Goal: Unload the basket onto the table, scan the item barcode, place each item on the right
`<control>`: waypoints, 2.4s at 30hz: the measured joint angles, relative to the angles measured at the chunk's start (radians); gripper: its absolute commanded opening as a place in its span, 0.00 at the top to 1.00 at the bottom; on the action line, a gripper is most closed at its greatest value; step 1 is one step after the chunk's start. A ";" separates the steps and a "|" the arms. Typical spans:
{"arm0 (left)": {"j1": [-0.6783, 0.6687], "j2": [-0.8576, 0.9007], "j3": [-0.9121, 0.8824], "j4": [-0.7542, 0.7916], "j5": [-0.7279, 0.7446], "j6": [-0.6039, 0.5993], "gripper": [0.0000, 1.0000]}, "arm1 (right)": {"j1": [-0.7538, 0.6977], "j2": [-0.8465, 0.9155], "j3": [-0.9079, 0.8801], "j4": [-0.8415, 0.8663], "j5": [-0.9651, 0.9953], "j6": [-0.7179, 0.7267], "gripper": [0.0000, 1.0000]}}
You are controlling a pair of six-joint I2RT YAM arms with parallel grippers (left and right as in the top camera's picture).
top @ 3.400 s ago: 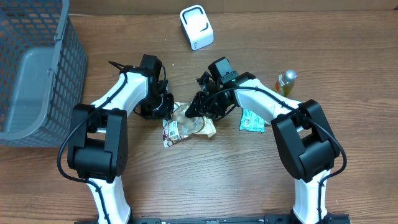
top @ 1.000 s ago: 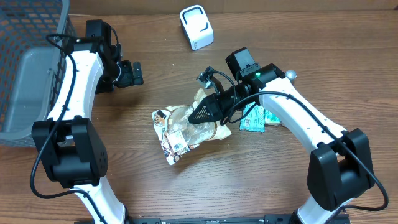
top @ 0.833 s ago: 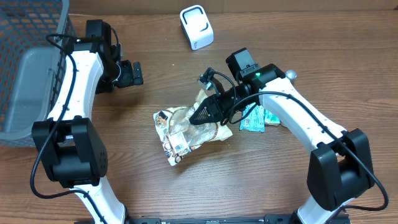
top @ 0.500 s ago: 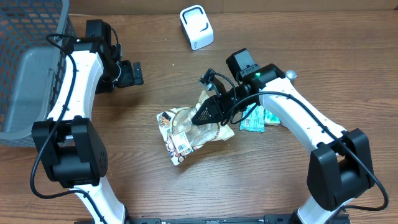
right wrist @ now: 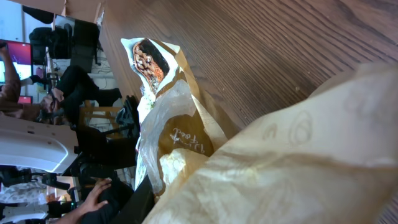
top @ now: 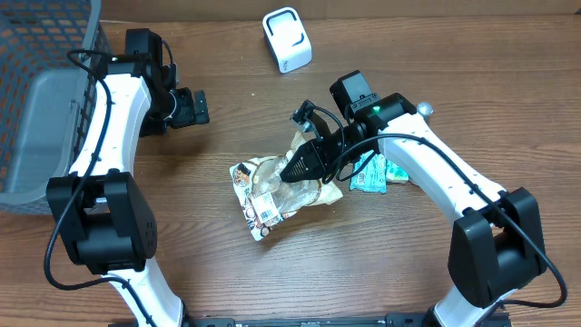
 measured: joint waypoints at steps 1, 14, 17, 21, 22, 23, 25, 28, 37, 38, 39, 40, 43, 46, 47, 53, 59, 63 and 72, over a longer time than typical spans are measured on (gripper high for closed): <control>0.000 0.000 0.000 0.000 0.000 0.000 0.00 | 0.000 0.000 0.000 0.000 0.000 0.000 0.96; 0.000 0.000 0.000 0.000 0.000 0.000 0.00 | 0.000 0.000 0.000 0.003 0.000 0.000 0.96; 0.000 0.000 0.000 0.000 0.000 0.000 0.00 | 0.000 0.000 0.000 0.003 0.000 0.000 0.96; 0.000 0.000 0.000 0.000 0.000 0.000 0.00 | 0.000 0.000 0.000 0.002 0.000 0.000 0.96; 0.000 0.000 0.000 0.000 0.000 0.000 0.00 | 0.000 0.000 0.000 -0.001 0.000 0.000 0.96; 0.000 0.000 0.000 0.000 0.000 0.000 0.00 | 0.000 0.000 0.000 -0.001 -0.002 0.000 0.96; 0.000 0.000 0.000 0.001 0.000 0.000 0.00 | -0.001 0.000 0.000 -0.005 -0.012 0.000 0.96; 0.000 0.000 0.000 0.001 0.000 0.000 0.00 | -0.005 0.000 0.000 -0.007 -0.045 0.000 0.96; 0.000 0.000 0.000 0.002 0.000 0.000 0.00 | -0.012 -0.098 0.000 -0.086 -0.059 -0.017 0.96; 0.000 0.000 0.000 0.002 0.000 0.000 0.00 | -0.012 -0.123 0.000 -0.100 -0.055 -0.019 0.96; 0.000 0.000 0.000 0.001 0.000 0.000 0.00 | -0.013 -0.145 0.000 -0.117 -0.051 -0.019 0.96; 0.000 0.000 0.000 0.002 0.000 0.000 0.00 | -0.013 -0.167 0.000 -0.139 -0.047 -0.019 0.96; 0.000 0.000 0.000 0.002 0.000 0.000 0.00 | -0.013 -0.203 0.000 -0.196 -0.022 -0.019 0.96; 0.000 0.000 0.000 0.002 0.000 0.000 0.00 | -0.013 -0.203 0.000 -0.214 0.008 -0.018 0.96; 0.000 0.000 0.000 0.002 0.000 0.000 0.00 | -0.013 -0.203 0.000 -0.210 0.020 -0.015 0.96; 0.000 0.000 0.000 0.002 0.000 0.000 0.00 | -0.012 -0.203 0.000 -0.161 0.126 0.027 0.96; 0.000 0.000 0.000 0.002 0.000 0.000 0.00 | -0.012 -0.203 0.000 0.036 0.378 0.174 0.96; 0.000 0.000 0.000 0.001 0.000 0.000 0.00 | -0.013 -0.197 0.063 0.069 0.539 0.227 0.96; 0.000 0.000 0.000 0.002 0.000 0.000 0.00 | 0.003 -0.203 0.405 0.313 0.895 0.125 0.96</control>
